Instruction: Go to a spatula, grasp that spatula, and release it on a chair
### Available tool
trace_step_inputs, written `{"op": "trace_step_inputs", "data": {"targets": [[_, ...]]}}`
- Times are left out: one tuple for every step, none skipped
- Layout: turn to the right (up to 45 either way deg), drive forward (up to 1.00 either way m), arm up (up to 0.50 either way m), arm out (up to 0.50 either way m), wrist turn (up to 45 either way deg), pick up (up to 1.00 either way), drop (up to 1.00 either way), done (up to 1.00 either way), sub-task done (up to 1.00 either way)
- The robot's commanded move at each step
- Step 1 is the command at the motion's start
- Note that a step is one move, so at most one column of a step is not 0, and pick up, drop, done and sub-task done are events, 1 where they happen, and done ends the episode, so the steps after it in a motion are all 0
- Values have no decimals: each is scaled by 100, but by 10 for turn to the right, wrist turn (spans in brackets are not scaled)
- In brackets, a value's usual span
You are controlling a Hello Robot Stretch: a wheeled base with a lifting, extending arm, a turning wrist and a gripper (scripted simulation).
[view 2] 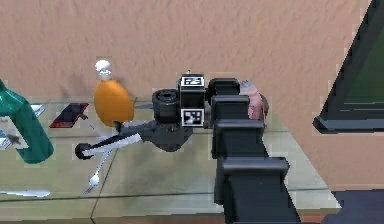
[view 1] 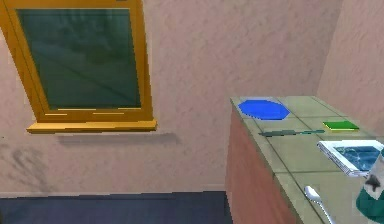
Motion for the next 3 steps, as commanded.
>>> {"op": "trace_step_inputs", "data": {"targets": [[0, 0, 0, 0, -450, 0, 0, 0, 0], [0, 0, 0, 0, -240, 0, 0, 0, 0], [0, 0, 0, -14, 0, 0, 0, 0, 0]]}}
